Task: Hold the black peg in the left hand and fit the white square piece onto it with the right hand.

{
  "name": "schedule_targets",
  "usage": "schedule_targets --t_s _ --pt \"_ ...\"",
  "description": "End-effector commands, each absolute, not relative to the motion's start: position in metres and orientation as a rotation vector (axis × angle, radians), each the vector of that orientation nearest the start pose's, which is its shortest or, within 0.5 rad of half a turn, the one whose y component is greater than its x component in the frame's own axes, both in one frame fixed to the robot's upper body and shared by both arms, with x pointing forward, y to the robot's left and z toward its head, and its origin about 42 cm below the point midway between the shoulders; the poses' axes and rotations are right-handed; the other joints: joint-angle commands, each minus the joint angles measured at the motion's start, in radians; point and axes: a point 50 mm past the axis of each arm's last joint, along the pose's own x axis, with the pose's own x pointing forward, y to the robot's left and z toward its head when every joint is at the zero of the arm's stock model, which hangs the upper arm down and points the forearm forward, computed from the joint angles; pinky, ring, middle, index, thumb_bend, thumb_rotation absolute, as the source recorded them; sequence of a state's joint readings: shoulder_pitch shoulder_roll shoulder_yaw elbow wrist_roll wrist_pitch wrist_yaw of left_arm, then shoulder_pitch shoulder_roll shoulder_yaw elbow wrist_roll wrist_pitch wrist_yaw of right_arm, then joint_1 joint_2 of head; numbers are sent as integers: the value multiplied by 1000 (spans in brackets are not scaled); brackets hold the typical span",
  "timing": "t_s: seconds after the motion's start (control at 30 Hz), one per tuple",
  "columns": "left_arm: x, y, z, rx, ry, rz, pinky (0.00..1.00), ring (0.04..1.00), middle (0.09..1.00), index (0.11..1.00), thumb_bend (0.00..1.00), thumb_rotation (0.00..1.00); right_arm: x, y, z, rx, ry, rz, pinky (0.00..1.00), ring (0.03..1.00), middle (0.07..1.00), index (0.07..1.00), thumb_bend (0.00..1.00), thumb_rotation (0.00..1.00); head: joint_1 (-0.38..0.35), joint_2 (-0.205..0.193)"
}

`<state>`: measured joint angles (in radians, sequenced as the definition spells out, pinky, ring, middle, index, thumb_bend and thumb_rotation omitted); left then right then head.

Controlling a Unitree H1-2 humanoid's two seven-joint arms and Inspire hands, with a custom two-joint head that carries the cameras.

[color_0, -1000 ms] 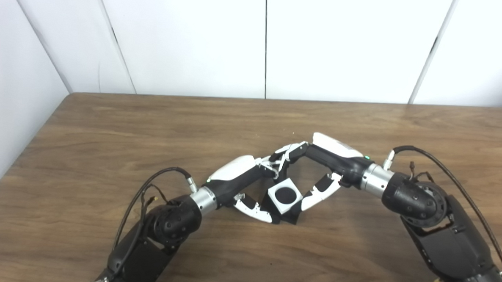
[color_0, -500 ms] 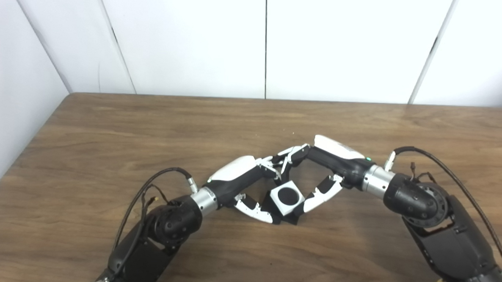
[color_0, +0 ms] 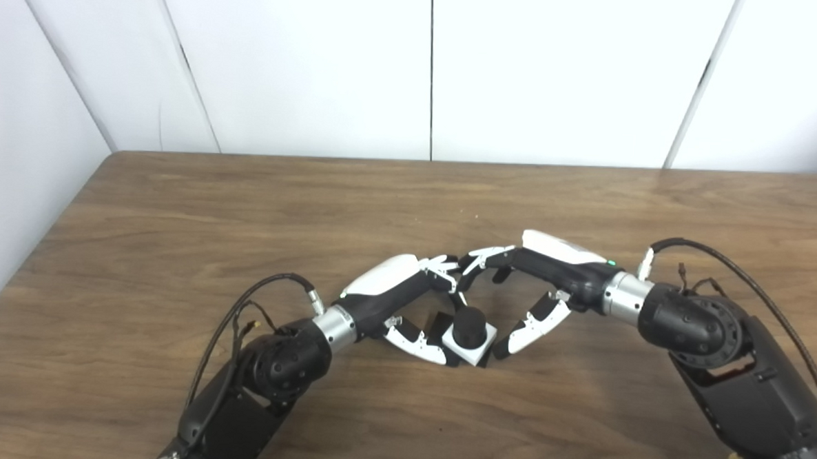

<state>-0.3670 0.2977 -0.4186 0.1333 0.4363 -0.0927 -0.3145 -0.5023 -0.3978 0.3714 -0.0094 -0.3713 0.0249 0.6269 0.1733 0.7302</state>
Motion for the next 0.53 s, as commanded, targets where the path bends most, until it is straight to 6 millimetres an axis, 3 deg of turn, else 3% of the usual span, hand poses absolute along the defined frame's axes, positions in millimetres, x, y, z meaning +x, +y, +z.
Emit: schedule_targets --t_s 0.0,0.2,0.27,0.5 --pt "363 168 138 929 -183 -759 1000 1000 937 493 517 86 399 -183 249 -993 -296 849 766 871 891 727 856 198 1 0" --pt "363 169 138 927 -182 -758 1000 1000 937 493 517 87 399 -184 251 -997 -297 842 757 868 892 734 859 212 0 -1" --pt "363 169 137 928 -179 -759 1000 1000 938 493 516 87 399 -185 253 -996 -304 839 688 848 886 737 855 213 -2 -4" --pt "363 171 137 925 -179 -757 1000 1000 935 493 517 86 403 -191 259 -995 -325 808 739 859 875 743 843 228 -15 -6"
